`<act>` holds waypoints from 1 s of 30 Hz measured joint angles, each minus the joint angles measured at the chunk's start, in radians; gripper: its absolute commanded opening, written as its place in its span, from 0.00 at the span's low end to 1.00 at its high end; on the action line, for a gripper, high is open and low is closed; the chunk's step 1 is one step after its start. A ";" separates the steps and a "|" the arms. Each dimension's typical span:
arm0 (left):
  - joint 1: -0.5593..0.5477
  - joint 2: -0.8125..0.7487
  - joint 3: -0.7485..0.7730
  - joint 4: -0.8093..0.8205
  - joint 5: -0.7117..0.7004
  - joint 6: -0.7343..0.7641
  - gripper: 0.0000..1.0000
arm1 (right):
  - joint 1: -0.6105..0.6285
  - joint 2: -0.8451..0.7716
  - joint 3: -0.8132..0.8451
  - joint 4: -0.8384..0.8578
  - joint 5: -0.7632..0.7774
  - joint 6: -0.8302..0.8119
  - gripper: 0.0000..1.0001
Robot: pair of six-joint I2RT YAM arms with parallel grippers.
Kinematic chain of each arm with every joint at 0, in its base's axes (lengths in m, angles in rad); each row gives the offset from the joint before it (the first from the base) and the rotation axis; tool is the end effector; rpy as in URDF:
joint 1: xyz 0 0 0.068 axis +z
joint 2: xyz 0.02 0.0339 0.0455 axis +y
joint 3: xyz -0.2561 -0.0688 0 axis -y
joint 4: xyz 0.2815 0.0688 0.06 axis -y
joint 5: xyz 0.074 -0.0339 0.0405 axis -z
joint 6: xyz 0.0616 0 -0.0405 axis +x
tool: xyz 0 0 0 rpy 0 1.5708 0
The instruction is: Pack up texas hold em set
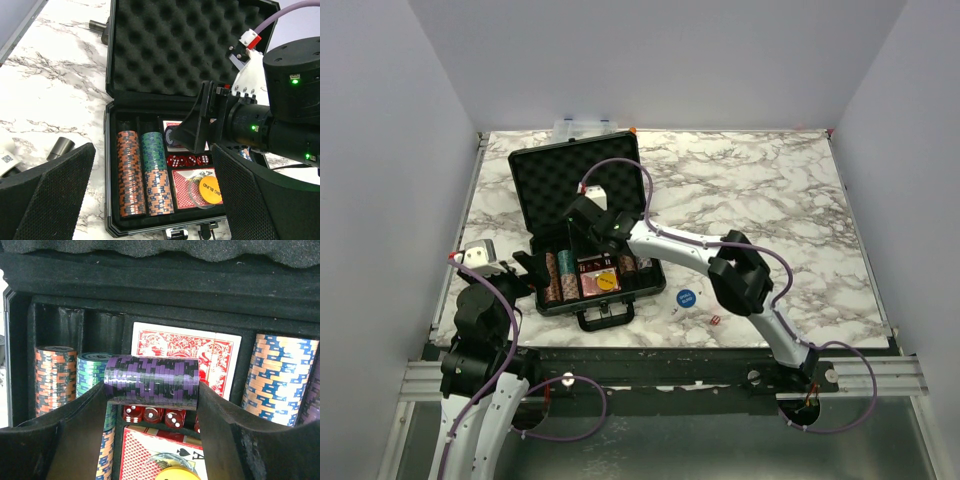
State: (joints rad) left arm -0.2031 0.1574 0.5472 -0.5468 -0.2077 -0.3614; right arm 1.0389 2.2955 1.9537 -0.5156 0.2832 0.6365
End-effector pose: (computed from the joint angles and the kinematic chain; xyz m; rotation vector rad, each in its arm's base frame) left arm 0.1370 -0.0152 0.2951 -0.2892 1.7059 -0.2375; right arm 0.3000 0.4758 0.1667 -0.3587 2.4036 0.4405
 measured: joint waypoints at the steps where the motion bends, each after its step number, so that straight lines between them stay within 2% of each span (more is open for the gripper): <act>1: 0.000 0.000 0.000 0.000 0.000 0.000 0.99 | 0.000 -0.005 -0.012 0.008 0.000 0.007 0.34; 7: 0.000 0.001 0.000 0.000 0.001 0.000 0.99 | 0.000 -0.070 -0.116 0.035 0.000 0.057 0.35; 11: 0.000 0.001 0.000 0.000 0.001 0.000 0.99 | 0.000 -0.097 -0.160 0.045 -0.001 0.078 0.48; 16: 0.000 0.001 0.000 0.000 0.001 0.000 0.99 | 0.001 -0.108 -0.173 0.043 -0.008 0.089 0.56; 23: 0.000 0.001 0.000 0.000 0.001 0.000 0.99 | 0.009 -0.117 -0.173 0.000 0.000 0.099 0.75; 30: 0.000 0.001 0.000 0.000 0.001 0.000 0.99 | 0.024 -0.129 -0.173 -0.084 0.011 0.100 0.86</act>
State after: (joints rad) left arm -0.2035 0.1581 0.5472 -0.5468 -0.2066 -0.3614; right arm 1.0634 2.1670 1.7809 -0.5991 0.2939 0.7361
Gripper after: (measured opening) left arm 0.987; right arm 0.823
